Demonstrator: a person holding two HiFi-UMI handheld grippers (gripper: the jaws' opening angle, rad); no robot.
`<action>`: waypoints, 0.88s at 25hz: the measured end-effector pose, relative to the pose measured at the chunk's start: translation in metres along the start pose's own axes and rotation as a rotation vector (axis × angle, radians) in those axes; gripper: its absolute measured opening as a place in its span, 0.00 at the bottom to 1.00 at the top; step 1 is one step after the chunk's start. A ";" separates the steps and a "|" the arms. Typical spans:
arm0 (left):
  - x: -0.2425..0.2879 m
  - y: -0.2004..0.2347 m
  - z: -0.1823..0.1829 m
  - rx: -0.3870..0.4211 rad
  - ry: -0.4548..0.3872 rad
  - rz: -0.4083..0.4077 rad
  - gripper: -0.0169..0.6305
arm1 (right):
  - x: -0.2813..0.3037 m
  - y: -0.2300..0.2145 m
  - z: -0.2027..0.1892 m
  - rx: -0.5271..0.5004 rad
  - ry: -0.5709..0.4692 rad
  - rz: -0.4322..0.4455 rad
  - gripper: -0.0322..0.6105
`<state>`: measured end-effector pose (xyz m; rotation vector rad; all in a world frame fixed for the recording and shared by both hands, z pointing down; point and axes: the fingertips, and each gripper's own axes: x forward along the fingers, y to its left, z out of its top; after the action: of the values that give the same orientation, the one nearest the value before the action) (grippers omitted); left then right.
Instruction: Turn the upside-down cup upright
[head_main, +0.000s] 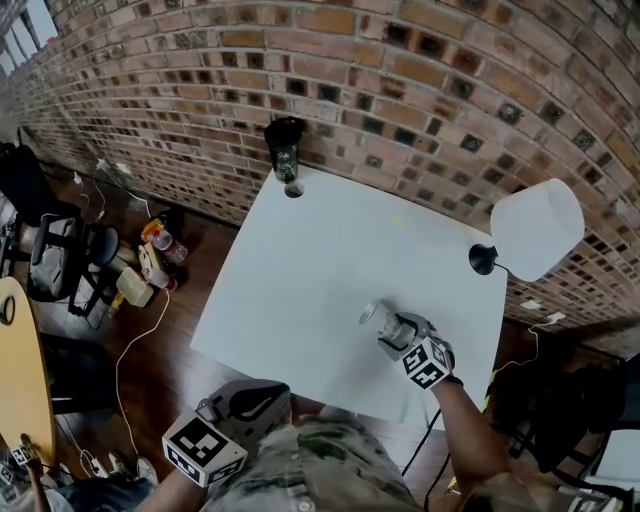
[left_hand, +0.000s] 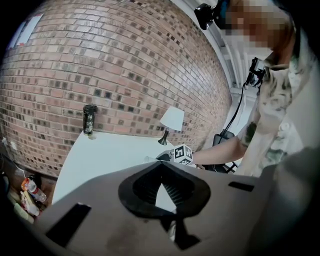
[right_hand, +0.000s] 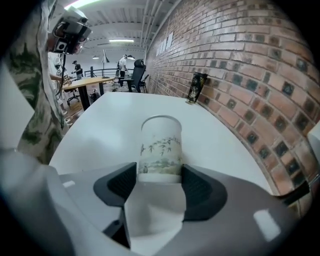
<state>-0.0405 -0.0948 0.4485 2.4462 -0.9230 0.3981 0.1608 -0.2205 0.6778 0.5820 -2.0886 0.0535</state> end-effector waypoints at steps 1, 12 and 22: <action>0.001 -0.002 0.000 -0.001 0.000 0.005 0.04 | 0.000 -0.001 -0.001 -0.005 -0.002 0.000 0.46; 0.002 -0.001 -0.001 -0.029 -0.049 0.020 0.04 | -0.029 -0.005 0.004 -0.166 0.168 0.008 0.46; -0.010 0.017 -0.004 -0.066 -0.125 -0.019 0.04 | -0.039 -0.014 0.000 -0.743 0.650 0.038 0.46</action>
<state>-0.0599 -0.0988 0.4534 2.4401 -0.9475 0.2062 0.1848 -0.2181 0.6437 0.0434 -1.3402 -0.4392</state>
